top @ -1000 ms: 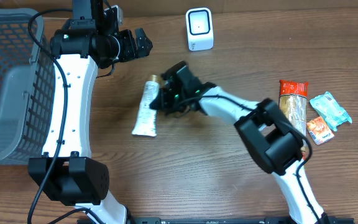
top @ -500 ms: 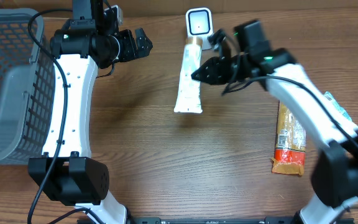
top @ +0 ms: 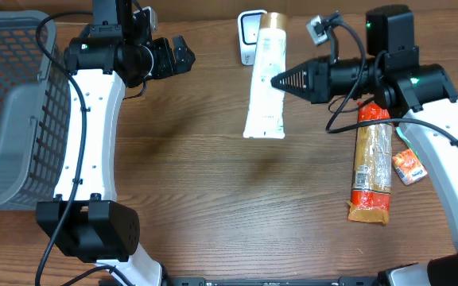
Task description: Scan the item barcode
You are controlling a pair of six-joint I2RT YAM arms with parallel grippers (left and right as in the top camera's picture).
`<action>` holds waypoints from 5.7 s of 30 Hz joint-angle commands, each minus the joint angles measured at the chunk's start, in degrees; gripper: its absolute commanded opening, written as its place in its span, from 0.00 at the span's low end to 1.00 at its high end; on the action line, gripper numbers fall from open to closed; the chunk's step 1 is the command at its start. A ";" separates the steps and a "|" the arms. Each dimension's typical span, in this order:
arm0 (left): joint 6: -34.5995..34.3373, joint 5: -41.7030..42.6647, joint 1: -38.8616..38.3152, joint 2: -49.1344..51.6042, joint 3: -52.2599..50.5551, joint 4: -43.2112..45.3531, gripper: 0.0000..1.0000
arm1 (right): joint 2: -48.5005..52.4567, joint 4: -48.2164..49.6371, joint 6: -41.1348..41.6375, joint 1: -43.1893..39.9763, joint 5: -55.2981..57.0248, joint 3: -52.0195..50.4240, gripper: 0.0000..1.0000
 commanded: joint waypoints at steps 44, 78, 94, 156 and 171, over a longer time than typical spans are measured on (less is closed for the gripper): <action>1.14 0.02 -0.11 0.04 0.11 0.17 0.99 | 45.86 35.23 -61.29 16.11 100.32 24.65 0.04; 1.14 0.02 -0.11 0.04 0.11 0.17 1.00 | 13.99 -37.07 -5.05 9.40 45.68 22.99 0.04; 1.14 0.02 -0.11 0.04 0.11 0.17 1.00 | 14.08 -28.13 3.48 -3.89 58.75 -7.76 0.29; 1.14 0.02 -0.11 0.04 0.11 0.17 1.00 | -86.58 40.74 5.57 -15.78 56.65 -80.30 1.00; 1.14 0.02 -0.11 0.04 0.11 0.17 1.00 | -91.69 38.97 5.51 -15.19 54.38 -89.79 1.00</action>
